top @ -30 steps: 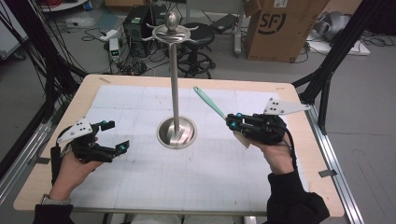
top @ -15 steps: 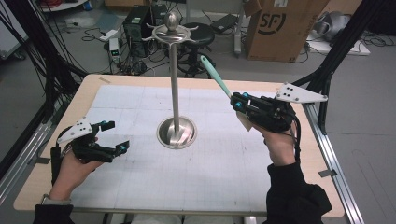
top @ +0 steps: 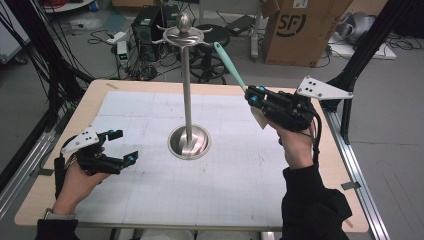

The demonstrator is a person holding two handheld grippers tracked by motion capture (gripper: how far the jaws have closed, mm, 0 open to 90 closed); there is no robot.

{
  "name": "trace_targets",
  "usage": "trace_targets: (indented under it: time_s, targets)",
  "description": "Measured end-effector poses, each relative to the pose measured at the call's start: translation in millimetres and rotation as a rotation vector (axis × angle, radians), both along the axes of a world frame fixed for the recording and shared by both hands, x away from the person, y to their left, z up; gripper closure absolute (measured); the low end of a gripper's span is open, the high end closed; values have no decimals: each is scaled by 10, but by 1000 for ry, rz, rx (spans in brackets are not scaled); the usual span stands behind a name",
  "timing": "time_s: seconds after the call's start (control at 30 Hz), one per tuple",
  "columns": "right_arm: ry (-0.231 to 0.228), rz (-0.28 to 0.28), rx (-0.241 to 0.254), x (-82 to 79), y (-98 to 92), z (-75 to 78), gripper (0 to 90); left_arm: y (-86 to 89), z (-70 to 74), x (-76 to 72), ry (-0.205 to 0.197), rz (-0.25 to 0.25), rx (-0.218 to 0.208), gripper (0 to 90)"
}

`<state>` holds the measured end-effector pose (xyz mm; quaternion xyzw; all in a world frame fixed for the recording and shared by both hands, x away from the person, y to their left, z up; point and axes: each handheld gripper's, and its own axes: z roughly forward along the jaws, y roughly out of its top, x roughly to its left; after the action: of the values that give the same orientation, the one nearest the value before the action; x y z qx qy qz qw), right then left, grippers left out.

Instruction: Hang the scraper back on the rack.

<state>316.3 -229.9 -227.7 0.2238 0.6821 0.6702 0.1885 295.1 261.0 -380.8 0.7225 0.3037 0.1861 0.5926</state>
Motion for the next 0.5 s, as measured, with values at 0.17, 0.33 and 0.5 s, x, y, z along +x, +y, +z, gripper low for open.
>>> trace_targets:
  time_s: [0.17, 0.33, 0.5]
  targets:
    - [7, 9, 3, 39, 21, 4, 813, 0, -14, -2, 5, -1, 0, 17]
    - [12, 10, 0, 77, 39, 2, 813, 16, -31, -3, 10, 4, 0, 17]
    - [19, 10, 1, 109, 68, -17, 813, 35, -28, -13, 10, 8, -4, 17]
